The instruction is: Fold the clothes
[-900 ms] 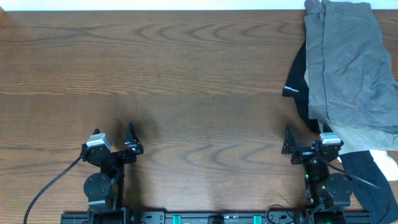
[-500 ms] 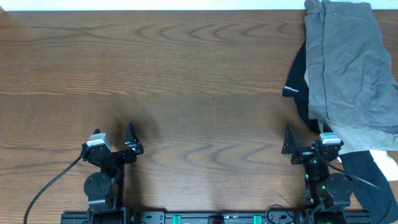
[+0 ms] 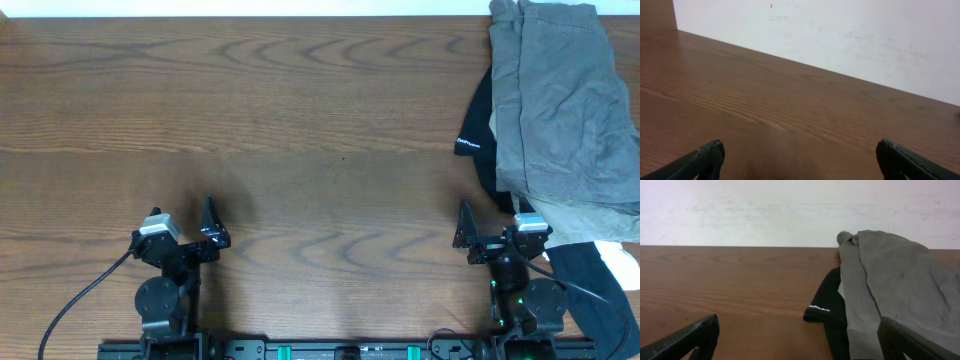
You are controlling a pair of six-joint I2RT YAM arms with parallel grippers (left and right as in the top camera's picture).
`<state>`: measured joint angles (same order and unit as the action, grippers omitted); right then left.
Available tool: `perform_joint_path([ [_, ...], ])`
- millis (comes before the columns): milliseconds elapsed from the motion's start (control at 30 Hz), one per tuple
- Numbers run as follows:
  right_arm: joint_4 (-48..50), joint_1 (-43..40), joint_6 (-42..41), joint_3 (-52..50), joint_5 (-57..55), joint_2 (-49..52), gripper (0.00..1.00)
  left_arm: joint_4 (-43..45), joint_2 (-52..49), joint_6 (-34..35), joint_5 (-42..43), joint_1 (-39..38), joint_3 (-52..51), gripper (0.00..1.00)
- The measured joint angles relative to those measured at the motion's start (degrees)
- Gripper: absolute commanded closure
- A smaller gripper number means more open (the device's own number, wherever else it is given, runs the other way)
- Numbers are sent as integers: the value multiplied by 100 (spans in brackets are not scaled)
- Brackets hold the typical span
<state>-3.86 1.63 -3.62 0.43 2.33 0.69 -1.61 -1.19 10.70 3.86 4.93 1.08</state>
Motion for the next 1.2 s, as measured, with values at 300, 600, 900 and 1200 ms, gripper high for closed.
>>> perform_joint_path([
  [300,0,0,0,0,-4,0,1,0,0,0,-2,0,0,2],
  [600,0,0,0,0,-46,0,1,0,0,0,0,0,0,2],
  [900,22,0,0,0,-50,0,1,2,0,0,-2,0,0,2],
  [1200,437,0,0,-2,94,4,1,2,0,101,0,0,0,2],
])
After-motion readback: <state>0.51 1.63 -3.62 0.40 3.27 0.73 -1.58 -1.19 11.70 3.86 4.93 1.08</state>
